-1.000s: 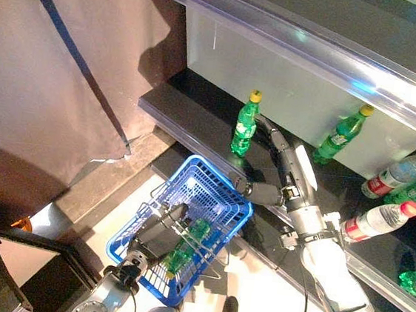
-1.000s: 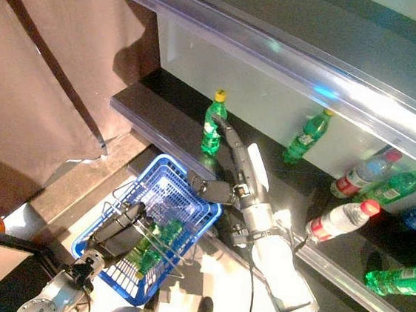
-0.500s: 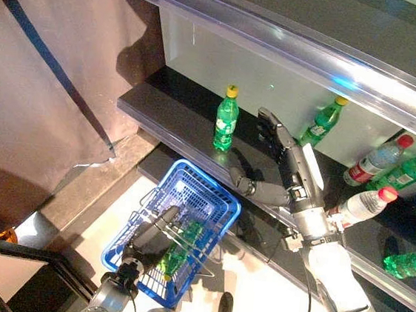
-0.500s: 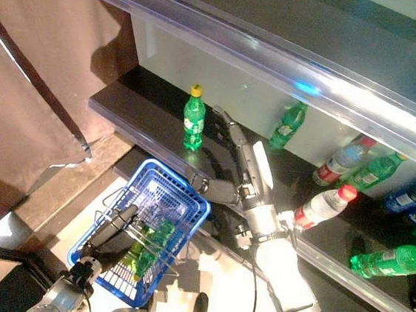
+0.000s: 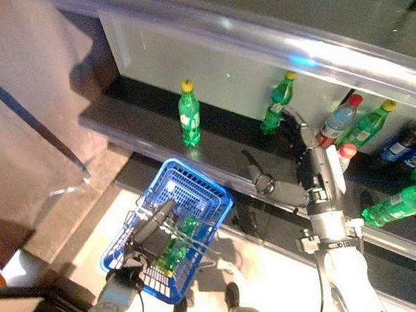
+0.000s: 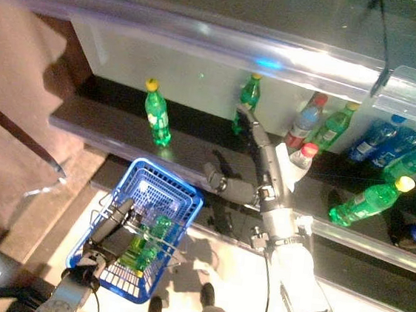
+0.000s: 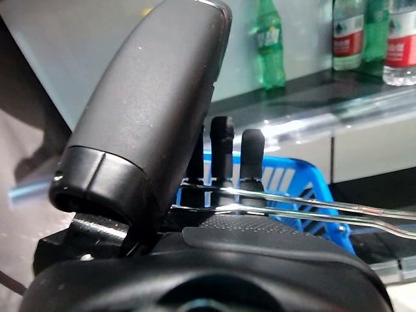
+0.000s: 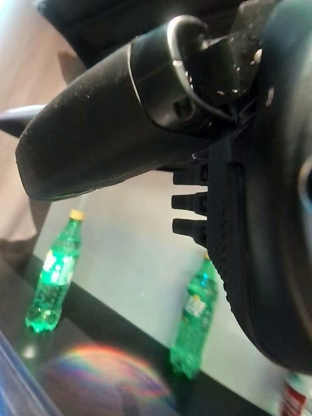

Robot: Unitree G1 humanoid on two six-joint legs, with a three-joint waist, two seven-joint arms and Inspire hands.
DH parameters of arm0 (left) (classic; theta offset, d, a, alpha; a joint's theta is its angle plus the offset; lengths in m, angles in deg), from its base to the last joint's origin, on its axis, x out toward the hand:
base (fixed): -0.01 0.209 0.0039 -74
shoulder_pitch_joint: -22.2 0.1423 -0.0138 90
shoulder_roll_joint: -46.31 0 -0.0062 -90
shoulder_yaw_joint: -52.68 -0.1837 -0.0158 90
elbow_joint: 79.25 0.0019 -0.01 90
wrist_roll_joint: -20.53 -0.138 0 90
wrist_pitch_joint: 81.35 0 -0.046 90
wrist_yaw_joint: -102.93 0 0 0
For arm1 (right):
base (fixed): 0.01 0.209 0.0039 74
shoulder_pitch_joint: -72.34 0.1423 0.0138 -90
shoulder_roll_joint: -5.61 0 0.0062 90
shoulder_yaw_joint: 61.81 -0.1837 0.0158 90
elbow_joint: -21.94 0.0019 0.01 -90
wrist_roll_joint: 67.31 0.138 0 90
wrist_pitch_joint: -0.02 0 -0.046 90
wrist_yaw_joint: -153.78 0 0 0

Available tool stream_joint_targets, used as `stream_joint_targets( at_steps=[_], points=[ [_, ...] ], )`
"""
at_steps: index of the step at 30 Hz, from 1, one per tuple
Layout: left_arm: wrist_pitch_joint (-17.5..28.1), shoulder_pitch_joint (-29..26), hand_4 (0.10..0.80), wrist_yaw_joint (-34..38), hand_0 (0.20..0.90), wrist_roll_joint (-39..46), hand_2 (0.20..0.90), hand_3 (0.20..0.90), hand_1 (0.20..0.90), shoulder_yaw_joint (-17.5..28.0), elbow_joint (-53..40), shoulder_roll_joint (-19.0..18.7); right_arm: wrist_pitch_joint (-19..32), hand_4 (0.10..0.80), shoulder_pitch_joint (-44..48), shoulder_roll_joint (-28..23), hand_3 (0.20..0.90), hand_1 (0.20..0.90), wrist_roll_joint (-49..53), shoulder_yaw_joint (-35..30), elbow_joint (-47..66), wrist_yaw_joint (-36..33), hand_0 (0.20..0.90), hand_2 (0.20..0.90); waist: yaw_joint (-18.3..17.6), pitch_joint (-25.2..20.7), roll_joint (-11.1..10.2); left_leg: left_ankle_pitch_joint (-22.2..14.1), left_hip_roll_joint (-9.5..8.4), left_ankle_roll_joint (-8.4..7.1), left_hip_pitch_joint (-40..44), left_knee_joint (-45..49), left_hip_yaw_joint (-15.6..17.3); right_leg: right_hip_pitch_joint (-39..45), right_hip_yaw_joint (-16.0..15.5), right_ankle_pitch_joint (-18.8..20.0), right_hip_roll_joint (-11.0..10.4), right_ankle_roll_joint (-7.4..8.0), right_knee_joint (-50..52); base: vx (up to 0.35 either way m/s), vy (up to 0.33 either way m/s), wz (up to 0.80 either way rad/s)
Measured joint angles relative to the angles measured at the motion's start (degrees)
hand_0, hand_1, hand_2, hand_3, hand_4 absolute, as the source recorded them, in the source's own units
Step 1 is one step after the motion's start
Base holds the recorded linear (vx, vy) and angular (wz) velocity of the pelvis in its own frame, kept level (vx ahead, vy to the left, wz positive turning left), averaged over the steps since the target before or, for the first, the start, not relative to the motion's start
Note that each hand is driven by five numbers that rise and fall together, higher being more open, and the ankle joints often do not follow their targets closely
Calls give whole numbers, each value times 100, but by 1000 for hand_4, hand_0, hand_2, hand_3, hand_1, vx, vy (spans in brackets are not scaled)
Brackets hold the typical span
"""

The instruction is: Pick up the drink and place into the basket.

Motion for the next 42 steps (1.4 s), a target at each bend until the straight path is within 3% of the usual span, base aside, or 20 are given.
stream_joint_targets(
  at_steps=[4,10,12,14,15,16,18,21,22,23,27,30,32,33,35,37,39,40,41,42],
  points=[
    [-87,353,100,0,300,3,300,200,300,8,45,-6,-4,800,-148,132,900,900,-17,9,4,149,900,900,-12,5,8,124,-114,106,180,-289,100,-4,129,30,-96,136,-56,-176,23,-11],
    [-127,383,100,-1,300,2,300,200,300,318,91,-5,-8,800,-85,122,900,900,-24,6,7,144,900,900,104,5,6,145,-92,127,193,-325,376,-27,103,262,-62,91,-194,-205,-71,-23],
    [-146,362,100,0,300,0,300,200,300,465,93,25,-13,800,-83,122,900,900,-25,6,7,107,900,900,207,6,7,140,-33,117,279,-361,528,29,53,304,-61,80,-316,-136,-208,-35],
    [-113,364,100,1,300,-3,300,200,300,577,93,58,-20,800,-79,124,900,900,-28,9,7,98,900,900,296,17,47,118,113,72,359,-364,680,31,-372,137,-160,101,-154,-97,-275,-35],
    [-90,358,100,1,300,-8,300,200,300,655,93,81,-20,800,-76,119,900,900,-29,8,8,93,900,900,325,6,74,129,237,23,357,-364,769,-4,-393,49,-214,145,171,-97,-329,-26],
    [-28,339,100,1,300,-23,300,200,300,714,93,101,-20,800,-60,118,900,900,-30,8,8,82,900,900,349,5,122,139,375,-40,339,-363,935,-17,-405,-61,-300,235,462,-139,-484,-17],
    [87,292,100,13,300,-26,300,200,300,795,101,43,-23,800,-38,119,900,900,-35,22,17,74,900,900,515,5,138,177,633,-214,346,-360,1029,165,-532,-227,-773,443,496,-115,-410,-27],
    [152,272,100,123,300,-20,300,200,300,945,168,-33,-30,800,-2,121,900,900,-54,89,24,74,900,900,645,-87,-30,197,695,-410,386,-360,928,533,-544,180,-1325,401,-233,-164,-459,-33],
    [174,271,100,154,300,-7,300,200,300,1026,182,-82,-42,800,50,104,900,900,-48,142,22,76,900,900,728,-87,-110,192,780,-666,456,-364,938,649,-540,448,-1284,674,-367,-181,-516,-52],
    [206,273,100,231,300,-8,300,200,300,1092,203,-57,-90,800,119,88,900,900,-23,172,14,102,900,900,800,-87,-109,191,968,-708,504,-368,937,750,-579,359,-1066,775,-580,-174,-510,-67],
    [235,321,100,396,300,-6,300,200,300,1098,224,270,-175,800,276,-205,900,900,328,42,33,288,900,900,744,-111,53,351,1748,-817,568,-367,878,770,-658,301,-221,301,-751,-197,-474,-34],
    [166,308,100,393,300,1,300,200,300,1061,275,478,-162,800,371,-364,900,900,735,-82,104,534,900,900,694,-110,82,337,2017,-782,533,-353,635,639,-587,300,91,111,-755,-155,-344,-29],
    [162,290,100,386,300,42,300,200,300,898,443,525,-137,800,576,-359,900,900,732,-47,102,569,900,900,695,-112,121,-14,2015,-343,463,-338,284,400,-495,374,152,69,-671,-103,-262,-53],
    [153,282,100,373,300,94,300,200,300,831,523,559,-130,800,699,-348,900,900,729,-28,102,587,900,900,757,-109,117,-88,1981,-328,399,-282,128,185,-466,389,144,54,-498,-83,-226,-71],
    [71,275,100,370,300,147,300,200,300,592,676,665,-104,800,791,-346,900,900,728,-7,105,599,900,900,903,-105,96,-302,1815,-73,268,-67,-332,-172,-302,387,95,40,-177,-77,-222,-70],
    [-25,276,100,368,300,143,300,200,300,377,767,833,-87,800,784,-256,900,900,709,36,90,590,900,900,910,-68,58,-420,1537,-68,105,321,-569,-270,-109,413,-48,67,-105,-26,-154,-45],
    [-56,275,100,360,300,137,300,200,300,197,766,1029,-41,800,655,-87,900,900,593,71,91,502,900,900,825,-18,-16,-720,693,-333,-89,658,-648,-287,156,500,-377,209,-185,27,-85,-56],
    [-62,273,100,358,300,138,300,200,300,222,756,1087,-28,800,581,-61,900,900,572,131,99,467,900,900,850,-9,16,-724,593,-323,-20,596,-678,-346,158,490,-451,280,-101,60,-31,-74],
    [-60,229,100,357,300,142,300,200,300,281,742,1089,-5,800,528,-55,900,900,488,145,101,467,900,900,842,23,108,-747,700,-468,-34,665,-569,-618,84,117,-295,226,767,78,8,-72],
    [-60,199,100,358,300,141,300,200,300,302,695,1028,0,800,456,-40,900,900,424,144,108,444,900,900,797,35,133,-788,715,-544,-73,709,-561,-896,-67,-568,-101,164,1801,84,36,-45]
  ],
)
